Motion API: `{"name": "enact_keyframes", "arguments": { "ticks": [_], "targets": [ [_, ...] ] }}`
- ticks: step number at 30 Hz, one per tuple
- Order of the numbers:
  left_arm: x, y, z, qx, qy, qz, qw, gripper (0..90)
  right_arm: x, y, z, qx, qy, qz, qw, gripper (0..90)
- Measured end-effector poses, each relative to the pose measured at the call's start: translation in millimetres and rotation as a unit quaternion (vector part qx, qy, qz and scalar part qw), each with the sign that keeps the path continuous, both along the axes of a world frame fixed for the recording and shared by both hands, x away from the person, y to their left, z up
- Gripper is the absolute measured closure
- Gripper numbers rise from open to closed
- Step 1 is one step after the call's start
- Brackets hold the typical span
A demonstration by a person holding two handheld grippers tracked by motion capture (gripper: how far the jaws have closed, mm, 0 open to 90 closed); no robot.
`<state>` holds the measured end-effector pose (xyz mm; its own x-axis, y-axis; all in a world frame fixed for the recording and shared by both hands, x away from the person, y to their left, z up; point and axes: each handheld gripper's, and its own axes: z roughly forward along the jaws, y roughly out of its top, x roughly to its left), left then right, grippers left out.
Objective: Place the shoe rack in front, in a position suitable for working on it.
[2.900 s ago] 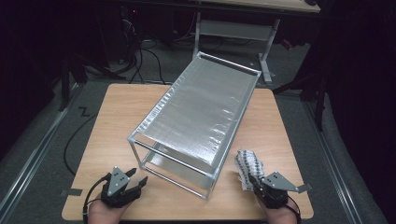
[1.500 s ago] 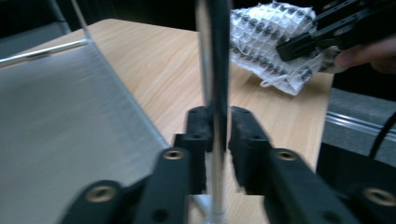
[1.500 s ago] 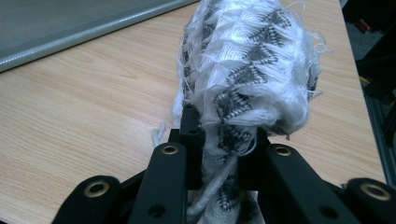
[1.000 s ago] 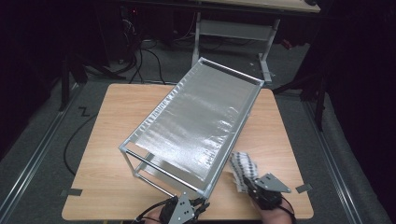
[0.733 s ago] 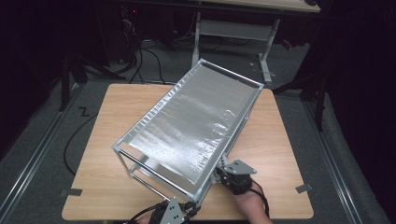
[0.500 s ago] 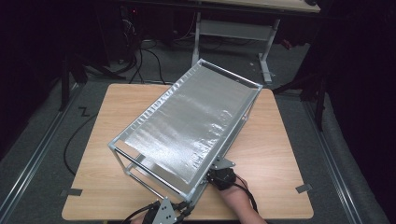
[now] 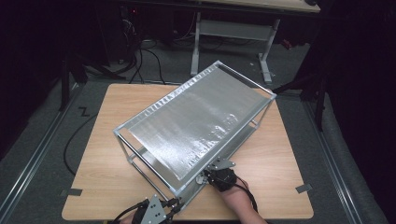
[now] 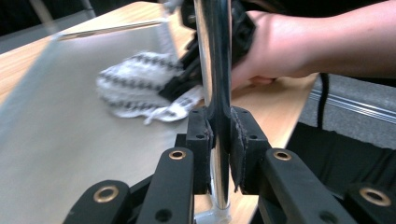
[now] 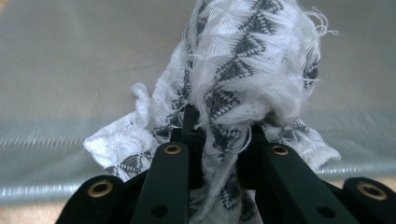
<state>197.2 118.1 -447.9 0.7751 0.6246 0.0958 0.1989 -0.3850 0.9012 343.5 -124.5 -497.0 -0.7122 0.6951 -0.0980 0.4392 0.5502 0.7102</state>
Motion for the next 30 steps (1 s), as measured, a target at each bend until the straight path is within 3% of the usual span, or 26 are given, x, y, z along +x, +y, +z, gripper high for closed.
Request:
{"name": "enact_keyframes", "arguments": {
  "ticks": [10,18,26,30],
  "targets": [
    [14.1,24.0,-0.1,0.002,-0.002,0.038,0.9993,78.9,-10.2,-6.3,0.5,-0.002,-0.003,0.003,1.0000,78.5],
    [22.0,27.3,-0.3,0.006,-0.005,0.061,0.9981,78.8,-15.5,-12.8,0.8,-0.003,-0.004,-0.001,1.0000,78.4],
    [24.1,28.2,-1.3,-0.003,0.000,0.063,0.9980,78.8,-18.8,-16.2,0.9,-0.003,-0.004,-0.006,1.0000,78.3],
    [24.5,26.5,-0.8,0.004,-0.003,0.068,0.9977,78.8,-19.0,-16.2,1.0,-0.005,-0.005,-0.007,0.9999,78.4]
  ]
}}
